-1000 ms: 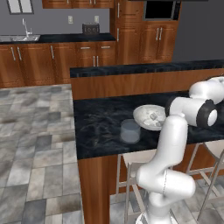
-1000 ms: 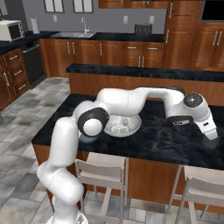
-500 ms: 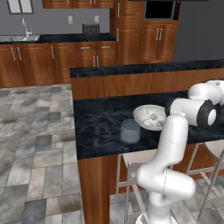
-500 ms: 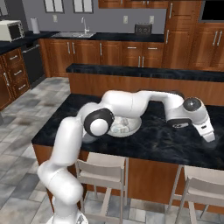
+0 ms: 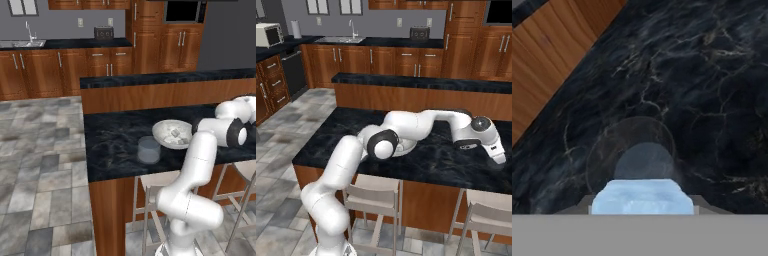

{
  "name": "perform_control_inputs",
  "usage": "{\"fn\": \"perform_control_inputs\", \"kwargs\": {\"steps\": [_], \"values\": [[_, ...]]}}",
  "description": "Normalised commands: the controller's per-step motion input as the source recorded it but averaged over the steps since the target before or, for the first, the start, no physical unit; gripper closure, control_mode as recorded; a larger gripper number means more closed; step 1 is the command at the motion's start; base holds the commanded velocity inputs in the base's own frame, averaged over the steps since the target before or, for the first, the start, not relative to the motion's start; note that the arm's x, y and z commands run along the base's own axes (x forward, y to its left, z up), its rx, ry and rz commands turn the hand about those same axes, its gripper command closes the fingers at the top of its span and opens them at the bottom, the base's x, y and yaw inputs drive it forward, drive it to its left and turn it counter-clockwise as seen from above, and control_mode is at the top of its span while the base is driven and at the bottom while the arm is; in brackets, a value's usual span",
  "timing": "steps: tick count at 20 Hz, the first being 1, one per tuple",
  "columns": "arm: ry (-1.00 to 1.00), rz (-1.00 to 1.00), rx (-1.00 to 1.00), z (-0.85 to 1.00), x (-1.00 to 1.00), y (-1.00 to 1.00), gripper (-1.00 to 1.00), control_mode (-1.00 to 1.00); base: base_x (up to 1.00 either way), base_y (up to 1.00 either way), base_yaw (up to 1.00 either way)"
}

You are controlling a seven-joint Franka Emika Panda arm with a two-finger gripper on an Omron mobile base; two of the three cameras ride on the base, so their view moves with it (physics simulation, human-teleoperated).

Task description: There are four ice cubes in the ice bowl. Place two ice cubes in each glass of water.

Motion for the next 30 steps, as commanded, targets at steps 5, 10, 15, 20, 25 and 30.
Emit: {"fn": "perform_control_inputs", "kwargs": {"steps": [5, 10, 15, 20, 25, 30], "values": [[0.0, 0.0, 0.1, 0.09, 0.01, -0.39, 1.0, -1.0, 0.0, 0.0, 0.0], [-0.09, 0.0, 0.05, -0.19, 0.34, 0.0, 1.0, -1.0, 0.0, 0.0, 0.0], [-0.17, 0.0, 0.09, -0.55, 0.42, 0.06, 1.0, -1.0, 0.0, 0.0, 0.0], [-0.06, -0.03, 0.04, -0.19, 0.31, -0.3, 1.0, -1.0, 0.0, 0.0, 0.0], [-0.02, -0.06, 0.01, -0.15, 0.18, -0.25, 1.0, -1.0, 0.0, 0.0, 0.0], [-0.03, -0.07, 0.0, -0.15, -0.24, -0.1, -1.0, -1.0, 0.0, 0.0, 0.0]]}}
